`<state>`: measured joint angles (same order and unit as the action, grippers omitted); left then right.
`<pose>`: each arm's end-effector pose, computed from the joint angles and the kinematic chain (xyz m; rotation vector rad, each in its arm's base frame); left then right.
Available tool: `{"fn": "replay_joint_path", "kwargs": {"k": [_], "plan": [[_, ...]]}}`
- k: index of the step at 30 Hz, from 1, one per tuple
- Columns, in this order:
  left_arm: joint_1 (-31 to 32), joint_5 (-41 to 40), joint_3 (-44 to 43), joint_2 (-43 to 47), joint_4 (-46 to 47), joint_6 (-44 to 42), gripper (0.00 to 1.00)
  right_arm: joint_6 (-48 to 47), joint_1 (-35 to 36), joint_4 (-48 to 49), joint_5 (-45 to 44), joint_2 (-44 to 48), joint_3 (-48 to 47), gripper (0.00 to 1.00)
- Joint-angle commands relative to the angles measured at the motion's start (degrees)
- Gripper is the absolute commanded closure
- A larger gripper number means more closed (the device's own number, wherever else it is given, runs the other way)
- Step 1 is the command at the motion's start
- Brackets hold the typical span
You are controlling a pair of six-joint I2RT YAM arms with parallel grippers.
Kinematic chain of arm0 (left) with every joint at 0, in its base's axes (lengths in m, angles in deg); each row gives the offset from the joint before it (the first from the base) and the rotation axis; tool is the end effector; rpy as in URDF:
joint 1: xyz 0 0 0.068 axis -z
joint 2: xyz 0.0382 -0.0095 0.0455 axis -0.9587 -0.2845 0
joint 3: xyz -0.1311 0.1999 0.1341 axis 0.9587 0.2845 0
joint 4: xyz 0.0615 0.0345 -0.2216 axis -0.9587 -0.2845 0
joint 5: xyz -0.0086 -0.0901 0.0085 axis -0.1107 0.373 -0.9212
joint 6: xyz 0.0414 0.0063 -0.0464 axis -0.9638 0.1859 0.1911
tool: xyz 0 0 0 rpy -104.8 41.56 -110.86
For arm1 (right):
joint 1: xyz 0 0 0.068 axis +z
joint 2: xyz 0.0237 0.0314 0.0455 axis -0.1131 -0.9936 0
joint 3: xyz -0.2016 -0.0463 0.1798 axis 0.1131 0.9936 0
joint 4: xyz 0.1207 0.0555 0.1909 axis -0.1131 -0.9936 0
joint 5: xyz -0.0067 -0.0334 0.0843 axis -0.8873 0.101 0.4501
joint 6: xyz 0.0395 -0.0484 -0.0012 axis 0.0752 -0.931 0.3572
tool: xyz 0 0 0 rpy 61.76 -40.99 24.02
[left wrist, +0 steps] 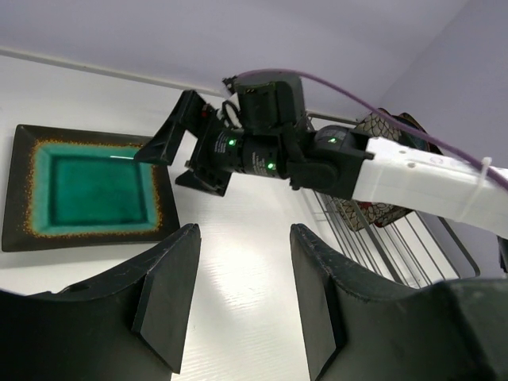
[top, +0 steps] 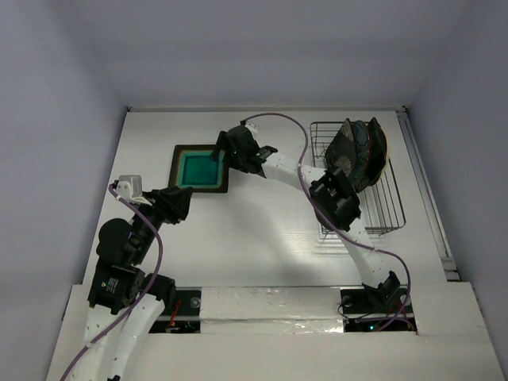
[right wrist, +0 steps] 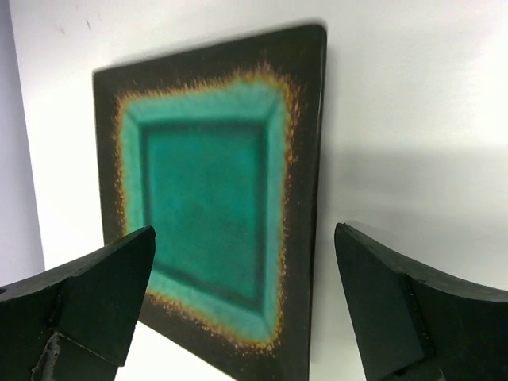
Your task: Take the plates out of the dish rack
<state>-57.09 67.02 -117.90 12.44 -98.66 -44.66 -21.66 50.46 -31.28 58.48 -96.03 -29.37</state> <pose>0.0622 -0.0238 0.3452 0.0109 1.4500 -0.6454 0.3927 0.3696 0.1910 0.2378 2.2711 0.7805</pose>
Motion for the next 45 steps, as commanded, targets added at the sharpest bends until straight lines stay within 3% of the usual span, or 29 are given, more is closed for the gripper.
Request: {"fn": "replay_joint_path", "kwargs": {"k": [1, 4, 6, 9, 10, 11, 14, 17, 18, 21, 22, 25, 27, 30, 45], "plan": [[-0.3, 0.6, 0.4, -0.1, 2.3, -0.3, 0.54, -4.1, 0.2, -1.5, -7.1, 7.9, -0.7, 0.0], [-0.3, 0.5, 0.4, -0.2, 2.2, -0.3, 0.54, -7.2, 0.2, -2.7, -9.1, 10.4, 0.0, 0.0], [-0.3, 0.4, 0.4, -0.1, 2.3, -0.3, 0.54, -10.6, 0.2, -3.5, -10.8, 13.4, 2.7, 0.09], [-0.3, 0.4, 0.4, -0.4, 2.1, -0.3, 0.54, -17.6, 0.2, -1.3, -15.7, 24.9, 12.3, 0.7], [-0.3, 0.5, 0.4, -0.4, 2.3, -0.3, 0.54, -22.1, 0.2, -1.8, -17.8, 28.4, 14.7, 0.98], [-0.3, 0.6, 0.4, -0.3, 2.3, -0.4, 0.55, -24.0, -1.1, -2.5, -21.2, 31.8, 17.0, 1.0], [-0.3, 1.0, 0.5, -0.1, 2.5, -0.4, 0.59, -30.7, -4.7, -7.8, -24.9, 44.7, 25.2, 1.0], [-0.3, 0.9, 0.5, 0.0, 2.5, -0.4, 0.68, -33.5, -8.5, -13.9, -26.7, 55.7, 32.5, 1.0], [-0.3, 0.9, 0.5, 0.1, 2.4, -0.4, 0.75, -34.2, -10.9, -14.9, -26.9, 58.0, 34.0, 1.0], [-0.3, 0.1, 0.4, -0.1, 2.2, -0.3, 0.89, -36.2, -13.8, -19.6, -29.0, 63.9, 36.8, 0.85], [-0.3, -0.1, 0.3, -0.3, 2.2, -0.3, 0.9, -36.6, -15.2, -21.2, -29.8, 65.0, 37.0, 0.64], [-0.3, 0.1, 0.3, -0.9, 2.1, -0.3, 0.87, -39.6, -18.1, -23.6, -30.9, 64.3, 35.9, 0.45], [-0.3, -0.2, 0.2, -0.9, 2.0, -0.3, 0.76, -41.0, -20.2, -26.0, -29.1, 61.9, 33.4, 0.45], [-0.8, -0.4, 0.2, -0.5, 1.9, -0.3, 0.69, -41.8, -21.5, -27.7, -26.5, 59.3, 31.5, 0.46], [-0.8, 0.6, 0.4, -0.2, 2.2, -0.3, 0.62, -44.6, -26.1, -28.3, -26.2, 45.0, 25.8, 0.55]]}}
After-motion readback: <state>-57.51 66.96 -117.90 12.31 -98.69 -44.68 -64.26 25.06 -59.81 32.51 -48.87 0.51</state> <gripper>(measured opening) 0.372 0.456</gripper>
